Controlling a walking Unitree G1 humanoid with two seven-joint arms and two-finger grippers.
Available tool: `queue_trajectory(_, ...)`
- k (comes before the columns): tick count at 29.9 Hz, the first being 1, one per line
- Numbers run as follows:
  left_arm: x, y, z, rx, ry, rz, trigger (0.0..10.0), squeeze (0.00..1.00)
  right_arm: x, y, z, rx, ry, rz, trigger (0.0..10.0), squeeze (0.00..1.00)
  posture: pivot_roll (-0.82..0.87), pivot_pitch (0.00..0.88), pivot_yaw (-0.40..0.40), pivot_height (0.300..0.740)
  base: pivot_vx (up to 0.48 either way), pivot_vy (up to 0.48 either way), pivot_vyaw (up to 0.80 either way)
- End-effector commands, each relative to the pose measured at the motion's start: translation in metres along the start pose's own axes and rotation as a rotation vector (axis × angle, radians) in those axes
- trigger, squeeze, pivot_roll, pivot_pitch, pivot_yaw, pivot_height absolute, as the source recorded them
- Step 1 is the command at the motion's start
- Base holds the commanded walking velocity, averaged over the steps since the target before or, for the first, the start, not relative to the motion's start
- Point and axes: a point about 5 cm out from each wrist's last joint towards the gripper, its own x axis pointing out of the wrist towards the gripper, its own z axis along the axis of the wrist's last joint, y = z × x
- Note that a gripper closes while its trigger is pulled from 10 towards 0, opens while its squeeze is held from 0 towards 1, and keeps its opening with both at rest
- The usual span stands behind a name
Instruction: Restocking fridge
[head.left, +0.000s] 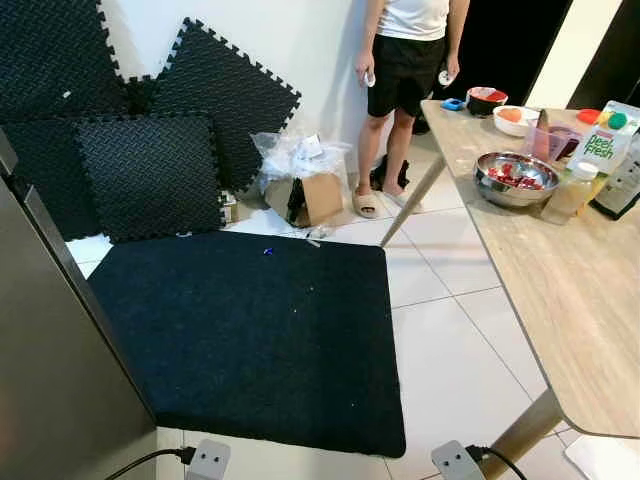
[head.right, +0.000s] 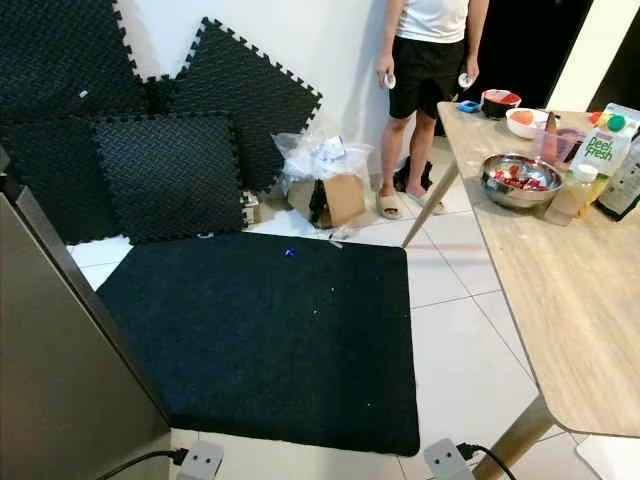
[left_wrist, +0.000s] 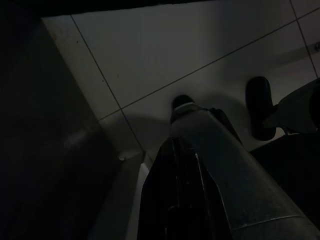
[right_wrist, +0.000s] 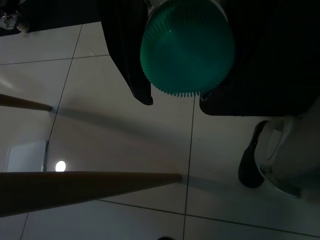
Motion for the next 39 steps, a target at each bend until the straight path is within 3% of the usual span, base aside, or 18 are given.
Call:
queue_trajectory(1,0.0,-0.006,-0.004,-0.017,0.02,-0.019,10.0,0.0,0.0,0.003,0.0,-0.014,0.003,0.01,10.0,0.0,-0.05,0.0,-0.038,0.74,0.0,0.0,0.0)
queue_trajectory(21,-0.002,0.003,-0.008,0.015,0.036,-0.021,10.0,0.0,0.0,0.017,-0.004,-0.018,0.017,0.047,10.0,0.0,-0.02,0.0,-0.008,0.74,0.0,0.0,0.0)
queue_trajectory(39,-0.002,-0.002,-0.01,0.016,0.042,-0.041,10.0,0.0,0.0,0.019,-0.003,-0.007,0.021,0.049,10.0,0.0,-0.03,0.0,-0.001,0.74,0.388,0.0,0.0)
